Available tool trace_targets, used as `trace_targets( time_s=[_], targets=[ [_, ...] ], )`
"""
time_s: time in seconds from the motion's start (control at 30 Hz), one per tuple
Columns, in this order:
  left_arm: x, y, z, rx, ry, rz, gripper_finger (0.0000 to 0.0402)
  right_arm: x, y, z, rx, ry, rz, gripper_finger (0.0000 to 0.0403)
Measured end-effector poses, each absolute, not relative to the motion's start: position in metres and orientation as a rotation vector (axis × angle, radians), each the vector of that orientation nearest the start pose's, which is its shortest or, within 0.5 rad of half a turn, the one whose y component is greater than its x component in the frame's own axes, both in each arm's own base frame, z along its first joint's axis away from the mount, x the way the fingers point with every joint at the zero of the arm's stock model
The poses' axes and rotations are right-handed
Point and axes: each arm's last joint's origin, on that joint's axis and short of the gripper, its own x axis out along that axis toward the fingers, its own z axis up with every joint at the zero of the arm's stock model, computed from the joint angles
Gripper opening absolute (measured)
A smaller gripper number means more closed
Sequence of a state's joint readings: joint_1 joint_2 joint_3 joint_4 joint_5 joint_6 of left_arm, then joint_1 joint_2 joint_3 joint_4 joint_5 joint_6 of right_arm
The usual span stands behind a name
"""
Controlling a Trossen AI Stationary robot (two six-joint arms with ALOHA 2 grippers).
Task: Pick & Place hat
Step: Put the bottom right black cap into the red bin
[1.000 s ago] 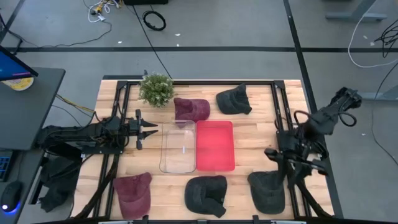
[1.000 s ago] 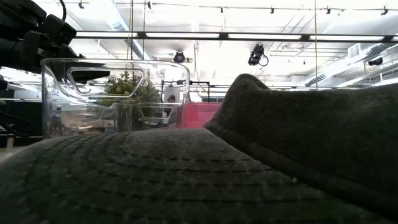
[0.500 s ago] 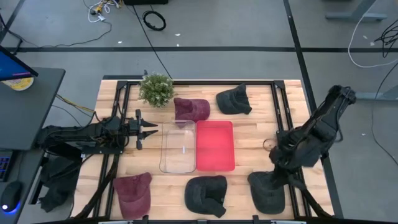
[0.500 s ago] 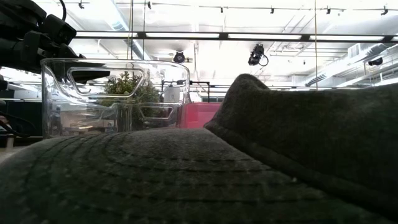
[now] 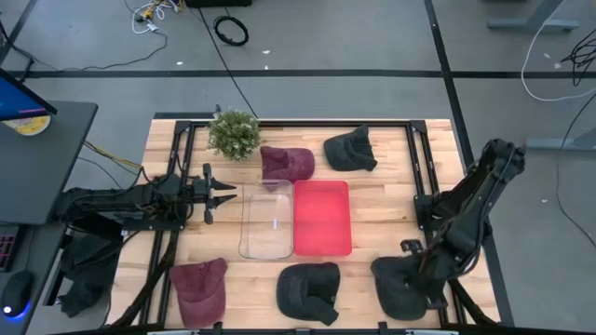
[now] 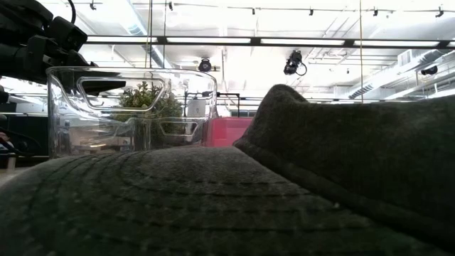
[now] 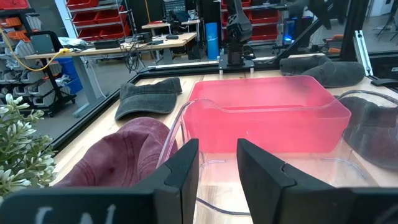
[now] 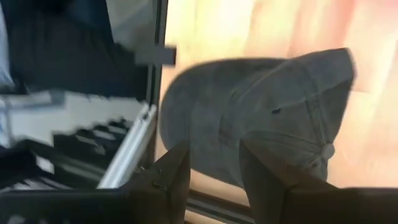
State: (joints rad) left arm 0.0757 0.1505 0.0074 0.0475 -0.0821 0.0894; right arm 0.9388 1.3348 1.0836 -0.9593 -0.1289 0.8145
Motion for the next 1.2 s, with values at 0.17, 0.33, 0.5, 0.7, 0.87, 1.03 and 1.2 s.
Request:
trace_targets(
  time_s=[0.17,0.33,0.5,0.7,0.87,1.03,1.2],
  targets=[
    [0.106,0.010,0.158,0.090,0.103,0.153,0.0115,0.140,0.209,0.251,0.043,1.486,0.416,0.0142],
    [0.106,0.010,0.158,0.090,0.103,0.153,0.0115,0.139,0.215,0.242,0.000,1.504,0.362,0.0142],
    [0.106,0.010,0.158,0.090,0.102,0.153,0.0115,0.142,0.222,0.239,0.019,1.477,0.382,0.0142],
    [0.106,0.010,0.158,0.090,0.103,0.153,0.0115,0.150,0.234,0.244,0.115,1.364,0.469,0.0142],
    [0.106,0.010,0.158,0.090,0.103,0.153,0.0115,0.159,0.247,0.253,0.216,1.227,0.573,0.0142],
    [0.106,0.010,0.158,0.090,0.103,0.153,0.0115,0.165,0.258,0.263,0.237,1.074,0.708,0.0142],
    [0.106,0.010,0.158,0.090,0.103,0.153,0.0115,0.164,0.257,0.261,0.165,1.075,0.767,0.0142]
  ],
)
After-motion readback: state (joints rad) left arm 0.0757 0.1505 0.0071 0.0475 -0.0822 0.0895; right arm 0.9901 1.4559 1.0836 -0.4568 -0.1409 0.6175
